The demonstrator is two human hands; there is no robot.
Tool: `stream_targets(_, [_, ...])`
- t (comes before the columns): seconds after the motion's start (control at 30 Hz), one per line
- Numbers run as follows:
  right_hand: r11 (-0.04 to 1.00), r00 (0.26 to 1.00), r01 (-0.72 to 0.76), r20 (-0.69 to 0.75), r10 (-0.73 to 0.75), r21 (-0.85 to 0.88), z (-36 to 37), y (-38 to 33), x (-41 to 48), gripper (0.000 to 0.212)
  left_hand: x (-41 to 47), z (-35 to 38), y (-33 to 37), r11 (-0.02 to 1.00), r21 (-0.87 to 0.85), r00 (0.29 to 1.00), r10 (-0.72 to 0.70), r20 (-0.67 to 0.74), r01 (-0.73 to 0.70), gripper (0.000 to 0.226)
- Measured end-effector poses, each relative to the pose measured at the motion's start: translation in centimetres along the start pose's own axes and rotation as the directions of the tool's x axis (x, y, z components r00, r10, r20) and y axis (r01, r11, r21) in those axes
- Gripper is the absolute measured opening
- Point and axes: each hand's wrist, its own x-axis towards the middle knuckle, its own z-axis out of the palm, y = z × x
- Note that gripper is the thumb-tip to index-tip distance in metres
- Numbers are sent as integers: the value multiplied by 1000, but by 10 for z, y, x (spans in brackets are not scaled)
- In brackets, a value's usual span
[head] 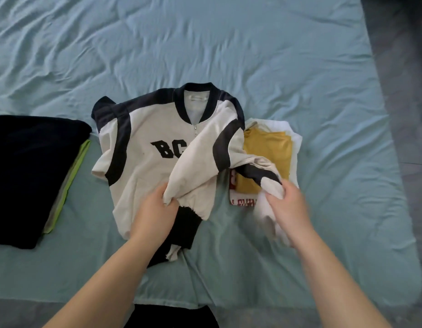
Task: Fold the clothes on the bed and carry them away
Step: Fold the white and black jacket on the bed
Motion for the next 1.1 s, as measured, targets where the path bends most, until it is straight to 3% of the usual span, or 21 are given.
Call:
stream_targets(0.07, [946,968,141,-160,-194,-290,-48,6,3,31,-7,12,11,998,55,997,-14,80,10,30])
stream_targets(0.1, [874,916,215,-220,-335,-435,-66,12,7,38,-10,22,15,996,92,992,-8,124,-4,33])
stream_targets(0.17, [688,804,289,-221,-552,-665,-89,30,17,45,-10,50,23,971,221,973,34,228,-86,38])
stream_targets(0.2, [593,791,274,-173,-587,-758,-93,43,23,44,-9,67,28,953,270,954,53,296,-137,39])
stream_targets(0.27, [452,910,201,-5,-414,-869,-91,72,37,50,-6,99,34,950,249,876,48,480,-189,49])
stream_targets(0.3, [416,969,187,96,-229,-890,-87,88,42,57,-5,113,36,966,202,813,17,583,-164,62])
stream_targets(0.33, [409,983,183,178,-49,-894,-81,103,45,61,-4,124,35,978,165,744,-16,667,-127,76])
stream_targets(0.4, [492,954,150,257,157,-858,-63,123,45,59,-1,137,30,985,144,678,-42,734,-96,91])
stream_targets(0.43, [623,949,82,252,189,-778,-53,126,40,56,2,137,25,986,134,701,-24,713,-102,90])
stream_targets(0.5, [898,930,-160,242,276,-410,-27,124,25,54,7,126,6,987,117,839,31,543,-112,79])
stream_targets(0.53, [946,909,-262,282,308,-190,-12,122,14,58,9,114,-6,985,141,917,35,397,-99,73])
stream_targets(0.6, [922,862,-384,378,336,55,16,117,-8,72,13,83,-35,972,231,997,-54,57,39,70])
stream_targets(0.63, [895,848,-431,390,359,114,28,118,-15,79,14,66,-50,955,243,983,-150,-105,172,71])
stream_targets(0.7, [859,847,-492,307,433,145,51,125,-22,85,18,35,-83,882,136,862,-391,-324,451,73])
stream_targets(0.77, [858,868,-494,149,475,144,68,134,-21,65,22,17,-115,818,9,786,-550,-284,575,66])
stream_targets(0.83, [853,870,-490,53,489,177,78,140,-18,32,22,11,-136,834,-53,831,-551,-75,549,49])
stream_targets(0.9, [836,866,-497,68,496,232,79,144,-17,15,23,9,-142,853,-116,859,-512,6,510,38])
stream_targets(1.03, [880,887,-461,50,458,112,58,165,-25,12,15,1,-147,853,-211,872,-490,-8,477,4])
stream_targets(1.1, [864,866,-500,40,499,53,46,175,-36,16,-1,-1,-157,842,-192,858,-513,4,504,14])
